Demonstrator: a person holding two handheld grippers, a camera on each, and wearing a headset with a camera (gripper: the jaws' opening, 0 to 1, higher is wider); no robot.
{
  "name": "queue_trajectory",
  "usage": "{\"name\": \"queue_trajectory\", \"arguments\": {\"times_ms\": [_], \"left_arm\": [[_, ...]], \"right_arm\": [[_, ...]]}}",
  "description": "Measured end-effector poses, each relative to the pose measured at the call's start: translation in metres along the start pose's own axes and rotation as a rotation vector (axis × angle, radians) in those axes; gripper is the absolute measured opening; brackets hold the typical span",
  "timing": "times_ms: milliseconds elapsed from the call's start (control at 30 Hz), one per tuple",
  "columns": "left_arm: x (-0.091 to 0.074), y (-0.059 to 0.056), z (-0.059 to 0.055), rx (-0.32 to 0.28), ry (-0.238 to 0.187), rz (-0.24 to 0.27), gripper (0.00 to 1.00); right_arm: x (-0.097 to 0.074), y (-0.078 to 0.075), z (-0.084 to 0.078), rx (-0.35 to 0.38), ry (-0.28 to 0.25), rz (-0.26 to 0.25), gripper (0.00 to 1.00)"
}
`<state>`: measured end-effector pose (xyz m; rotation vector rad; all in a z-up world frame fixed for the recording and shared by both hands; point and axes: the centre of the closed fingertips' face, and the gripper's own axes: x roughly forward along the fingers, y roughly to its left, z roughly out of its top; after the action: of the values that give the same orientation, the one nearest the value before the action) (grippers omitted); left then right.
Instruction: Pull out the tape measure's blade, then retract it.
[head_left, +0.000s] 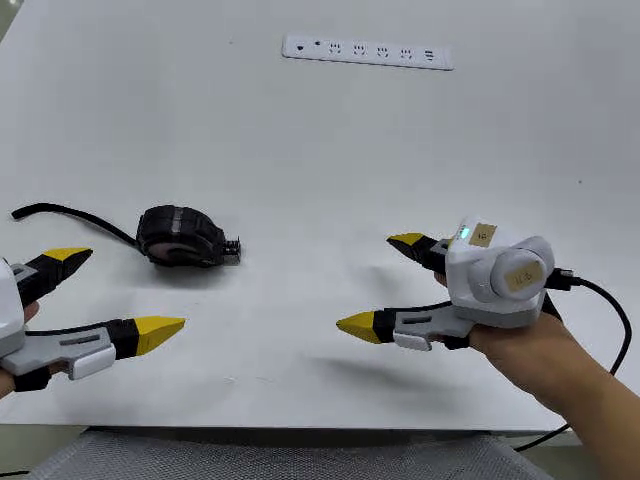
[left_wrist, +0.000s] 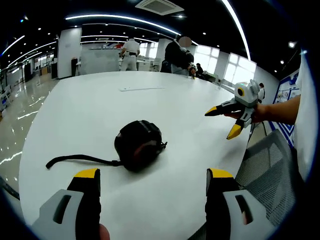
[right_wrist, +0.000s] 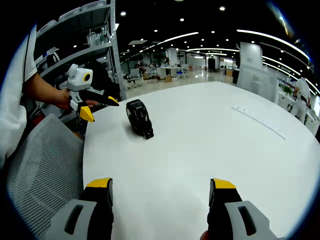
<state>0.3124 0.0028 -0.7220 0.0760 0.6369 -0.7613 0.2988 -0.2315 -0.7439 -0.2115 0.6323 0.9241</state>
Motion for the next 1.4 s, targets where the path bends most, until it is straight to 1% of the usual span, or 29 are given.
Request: {"name": "queue_trajectory", "arguments": {"times_ms": [67,133,200,333,500,533,667,800,867,1000,1067,1167,1300,1400], "left_arm": [[-0.002,0.003,-0.002,0.006,0.005,0.013,0.83],[-0.002,0.002,-0.002,-0.001,0.005,0.002,0.84],[-0.002,0.001,-0.002,0.018,0.008,0.001,0.84],[-0.005,-0.003,-0.001,0.031,0.007,-0.01,0.85],[-0.011,-0.004,-0.002,0.05,0.007,-0.015,0.87],[-0.013,-0.004,-0.003,0.053,0.012,-0.015,0.88],[-0.02,-0.003,-0.006,0.053,0.016,-0.016,0.9],[-0.026,0.0,-0.01,0.057,0.025,-0.005,0.93],[-0.028,0.002,-0.011,0.059,0.03,0.001,0.94],[-0.032,0.004,-0.014,0.068,0.033,0.008,0.97],[-0.033,0.005,-0.015,0.072,0.036,0.007,0.99],[-0.035,0.005,-0.015,0.096,0.038,0.008,0.99],[-0.036,0.004,-0.019,0.103,0.053,-0.006,0.99],[-0.039,0.004,-0.021,0.114,0.061,-0.011,0.99]], "right_arm": [[-0.003,0.0,-0.005,-0.013,0.014,-0.011,0.79],[-0.006,0.003,-0.008,-0.007,0.017,0.0,0.82],[-0.01,0.003,-0.01,-0.011,0.021,-0.007,0.82],[-0.015,0.006,-0.013,-0.01,0.023,-0.008,0.84],[-0.022,0.009,-0.016,-0.002,0.025,-0.011,0.87],[-0.024,0.009,-0.018,-0.004,0.03,-0.013,0.88],[-0.03,0.009,-0.021,0.003,0.033,-0.016,0.91],[-0.036,0.009,-0.03,0.003,0.056,-0.023,0.94],[-0.039,0.008,-0.031,0.004,0.055,-0.029,0.95],[-0.045,0.009,-0.032,0.031,0.044,-0.032,0.97],[-0.047,0.009,-0.034,0.036,0.049,-0.035,0.99],[-0.051,0.009,-0.037,0.039,0.054,-0.036,0.99],[-0.056,0.011,-0.04,0.039,0.064,-0.031,0.99],[-0.06,0.01,-0.044,0.036,0.071,-0.039,0.99]]}}
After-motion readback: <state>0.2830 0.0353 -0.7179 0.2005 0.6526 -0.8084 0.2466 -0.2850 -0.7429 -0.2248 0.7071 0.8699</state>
